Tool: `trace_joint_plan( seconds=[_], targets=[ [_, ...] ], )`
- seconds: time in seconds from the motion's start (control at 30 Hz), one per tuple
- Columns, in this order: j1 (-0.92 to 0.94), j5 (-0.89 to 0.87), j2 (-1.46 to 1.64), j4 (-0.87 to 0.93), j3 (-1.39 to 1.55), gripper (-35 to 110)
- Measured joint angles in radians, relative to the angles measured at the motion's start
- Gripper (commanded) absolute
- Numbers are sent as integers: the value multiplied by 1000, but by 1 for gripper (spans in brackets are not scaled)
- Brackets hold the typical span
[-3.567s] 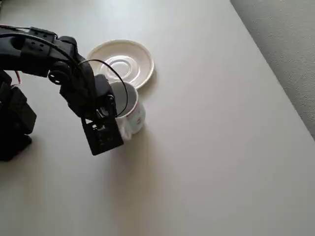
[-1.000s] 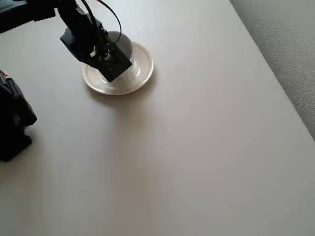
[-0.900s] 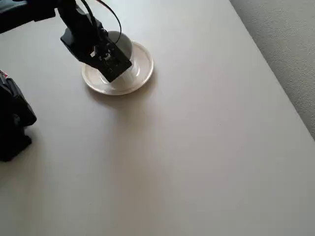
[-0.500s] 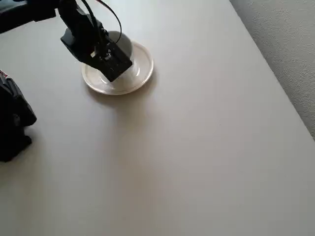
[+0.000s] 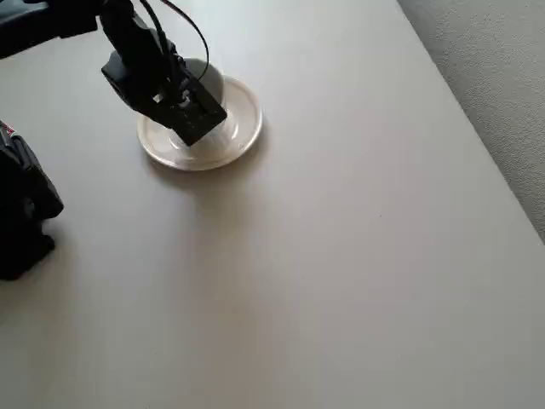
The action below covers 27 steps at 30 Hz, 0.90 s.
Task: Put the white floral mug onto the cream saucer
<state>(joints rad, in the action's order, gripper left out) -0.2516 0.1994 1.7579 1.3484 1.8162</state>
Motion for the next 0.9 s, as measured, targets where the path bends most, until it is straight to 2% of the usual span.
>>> trace_joint_plan(
  seconds=[0.33,0.57,0.9],
  targets=[
    [-3,2,-3,3,0,2],
    [-46,-5,-64,-5,0,18],
    [-78,-21,-86,-12,0,20]
  ],
)
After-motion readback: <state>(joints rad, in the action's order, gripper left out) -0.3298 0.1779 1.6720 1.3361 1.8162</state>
